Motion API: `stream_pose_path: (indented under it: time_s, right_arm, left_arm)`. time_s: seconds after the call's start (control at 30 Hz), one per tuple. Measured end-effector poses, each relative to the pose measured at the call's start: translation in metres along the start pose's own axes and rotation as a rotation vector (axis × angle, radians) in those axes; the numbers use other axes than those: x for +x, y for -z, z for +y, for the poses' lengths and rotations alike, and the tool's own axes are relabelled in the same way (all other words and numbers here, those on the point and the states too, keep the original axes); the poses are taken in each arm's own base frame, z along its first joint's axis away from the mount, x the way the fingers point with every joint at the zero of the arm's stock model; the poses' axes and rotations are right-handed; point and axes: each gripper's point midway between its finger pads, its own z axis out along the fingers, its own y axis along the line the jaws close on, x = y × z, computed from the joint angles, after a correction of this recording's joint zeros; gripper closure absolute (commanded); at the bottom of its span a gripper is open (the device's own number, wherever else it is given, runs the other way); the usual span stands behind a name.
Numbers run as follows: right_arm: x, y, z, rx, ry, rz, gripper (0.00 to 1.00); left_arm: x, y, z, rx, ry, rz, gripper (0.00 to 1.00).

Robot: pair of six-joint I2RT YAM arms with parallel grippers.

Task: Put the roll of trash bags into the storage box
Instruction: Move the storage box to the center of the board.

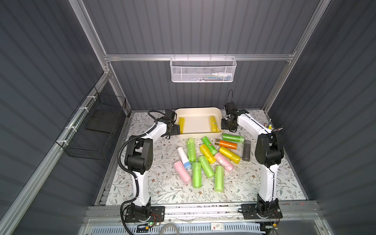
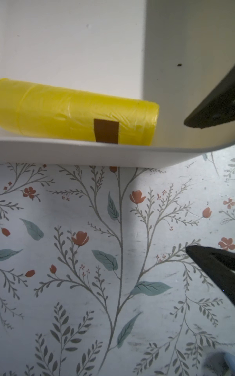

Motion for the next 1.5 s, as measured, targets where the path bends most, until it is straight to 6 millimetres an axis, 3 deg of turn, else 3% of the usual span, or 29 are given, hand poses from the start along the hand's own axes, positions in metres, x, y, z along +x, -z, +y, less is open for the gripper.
stream_pose_path:
  time_s: [0.2,0.33,0.63,0.87,1.2,1.5]
  right_arm:
    - [0.001,-0.003,-0.001,0.009,0.004,0.002,0.60]
    - [0.001,-0.004,-0.002,0.011,0.013,0.003,0.71]
    - [0.000,-0.022,0.000,0.016,0.022,0.019,0.76]
    - [0.000,-0.022,0.003,0.010,0.030,0.020,0.85]
    - [0.002,-0.023,0.007,0.003,0.050,0.019,0.91]
    - [0.015,-0.018,0.010,-0.013,0.054,0.016,0.91]
  left_arm:
    - [-0.011,0.003,-0.002,-0.004,-0.021,-0.021,0.26]
    - [-0.009,-0.005,-0.001,-0.008,-0.024,-0.009,0.31]
    - [-0.009,-0.009,-0.005,-0.004,-0.042,-0.014,0.42]
    - [-0.011,-0.009,-0.006,0.001,-0.050,-0.021,0.54]
    - [-0.010,-0.013,-0.007,0.008,-0.049,-0.033,0.55]
    - [0.019,-0.019,0.000,-0.006,-0.058,0.021,0.57]
